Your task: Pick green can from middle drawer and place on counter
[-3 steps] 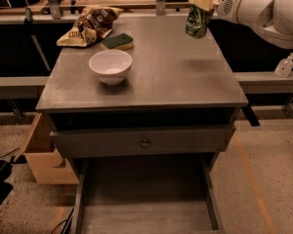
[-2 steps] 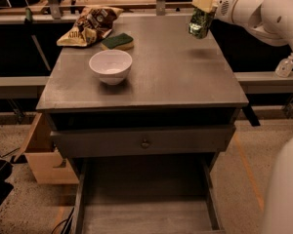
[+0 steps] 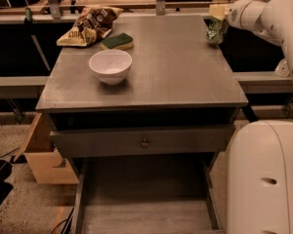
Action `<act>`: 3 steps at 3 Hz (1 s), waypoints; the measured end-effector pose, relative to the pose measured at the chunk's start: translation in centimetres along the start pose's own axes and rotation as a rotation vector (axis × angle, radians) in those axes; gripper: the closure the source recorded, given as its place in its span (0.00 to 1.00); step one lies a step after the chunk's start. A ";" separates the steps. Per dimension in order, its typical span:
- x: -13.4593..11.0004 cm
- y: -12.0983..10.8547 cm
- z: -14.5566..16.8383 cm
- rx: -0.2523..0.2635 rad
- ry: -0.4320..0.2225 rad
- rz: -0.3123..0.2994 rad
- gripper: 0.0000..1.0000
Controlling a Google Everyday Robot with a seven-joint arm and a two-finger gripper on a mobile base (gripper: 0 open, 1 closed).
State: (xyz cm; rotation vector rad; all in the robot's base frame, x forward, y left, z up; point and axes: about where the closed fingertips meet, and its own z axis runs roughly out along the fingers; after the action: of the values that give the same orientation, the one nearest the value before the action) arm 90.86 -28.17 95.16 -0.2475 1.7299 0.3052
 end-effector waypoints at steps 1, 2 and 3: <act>0.3 -1.2 0.6 0.020 0.001 -0.032 1.00; -0.6 -0.5 1.4 0.003 -0.022 -0.077 1.00; -1.1 0.9 2.6 -0.036 -0.058 -0.107 1.00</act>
Offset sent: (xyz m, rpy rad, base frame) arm 0.0374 -0.0052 0.0250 -0.1096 -0.1023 0.0340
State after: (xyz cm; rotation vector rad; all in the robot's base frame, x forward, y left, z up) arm 93.13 -26.46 95.87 -0.3534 1.6487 0.2632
